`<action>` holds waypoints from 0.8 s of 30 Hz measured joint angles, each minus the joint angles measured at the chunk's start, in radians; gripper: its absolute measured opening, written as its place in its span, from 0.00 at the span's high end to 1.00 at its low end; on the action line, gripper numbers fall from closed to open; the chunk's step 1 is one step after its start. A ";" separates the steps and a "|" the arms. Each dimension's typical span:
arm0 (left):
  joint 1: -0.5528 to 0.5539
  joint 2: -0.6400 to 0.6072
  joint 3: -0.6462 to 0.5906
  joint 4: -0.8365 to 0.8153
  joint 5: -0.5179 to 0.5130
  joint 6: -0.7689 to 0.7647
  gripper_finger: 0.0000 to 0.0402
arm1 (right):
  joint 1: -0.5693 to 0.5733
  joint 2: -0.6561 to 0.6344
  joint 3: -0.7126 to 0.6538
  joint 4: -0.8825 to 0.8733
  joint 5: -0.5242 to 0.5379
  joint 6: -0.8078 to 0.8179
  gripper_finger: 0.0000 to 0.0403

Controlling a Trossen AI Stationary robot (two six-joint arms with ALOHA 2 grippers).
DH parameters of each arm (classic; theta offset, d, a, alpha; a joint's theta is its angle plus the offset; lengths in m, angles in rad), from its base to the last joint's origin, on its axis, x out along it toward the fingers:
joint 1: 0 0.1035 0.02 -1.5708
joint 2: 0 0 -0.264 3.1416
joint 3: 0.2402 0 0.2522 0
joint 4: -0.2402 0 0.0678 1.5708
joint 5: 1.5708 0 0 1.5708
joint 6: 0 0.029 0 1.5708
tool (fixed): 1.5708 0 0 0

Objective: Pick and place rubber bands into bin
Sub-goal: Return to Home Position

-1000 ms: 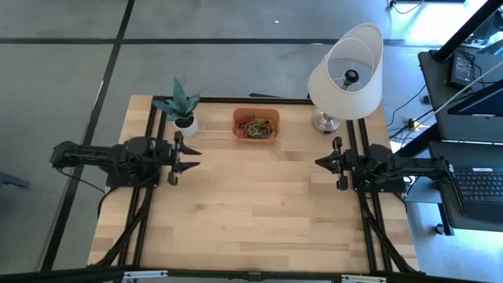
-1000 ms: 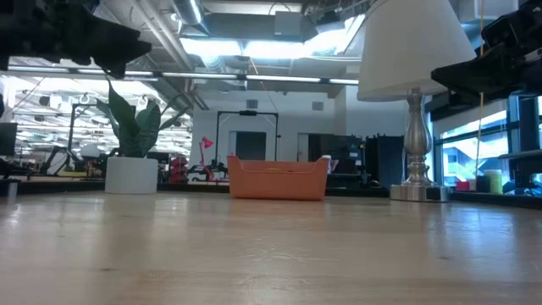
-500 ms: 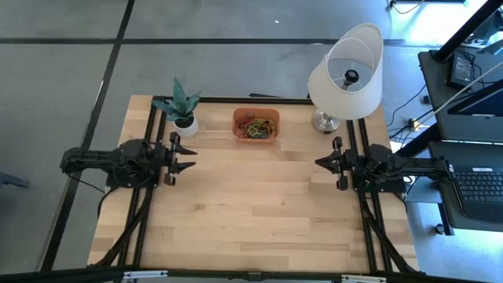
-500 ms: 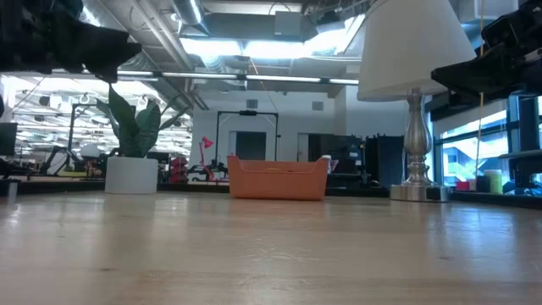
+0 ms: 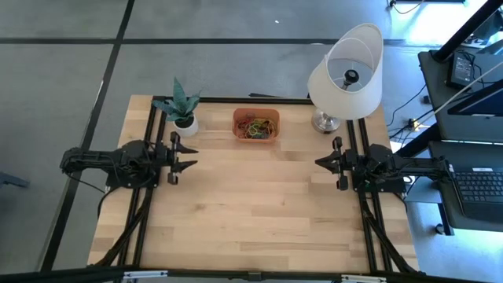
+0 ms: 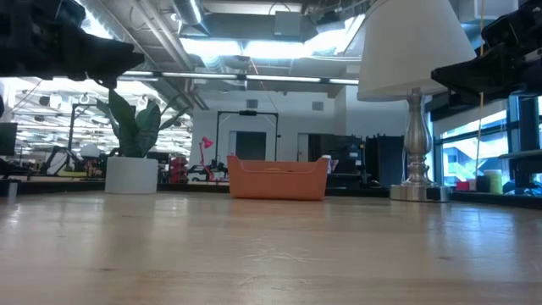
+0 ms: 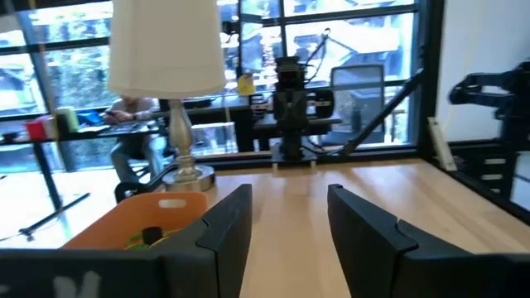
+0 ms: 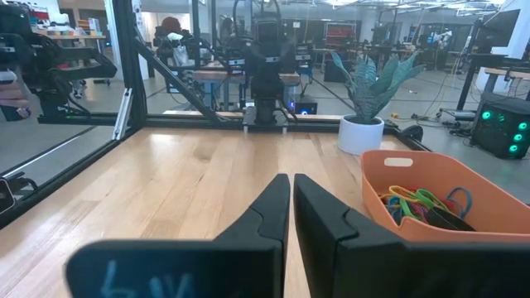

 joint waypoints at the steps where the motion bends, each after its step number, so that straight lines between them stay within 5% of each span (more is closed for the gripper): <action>1: 0.000 0.000 0.000 -0.001 0.011 0.000 0.62 | 0.000 0.000 0.000 0.000 0.000 0.000 0.94; 24: 0.000 0.010 0.000 -0.077 0.010 -0.045 0.62 | 0.000 0.000 0.000 0.000 0.000 0.000 0.94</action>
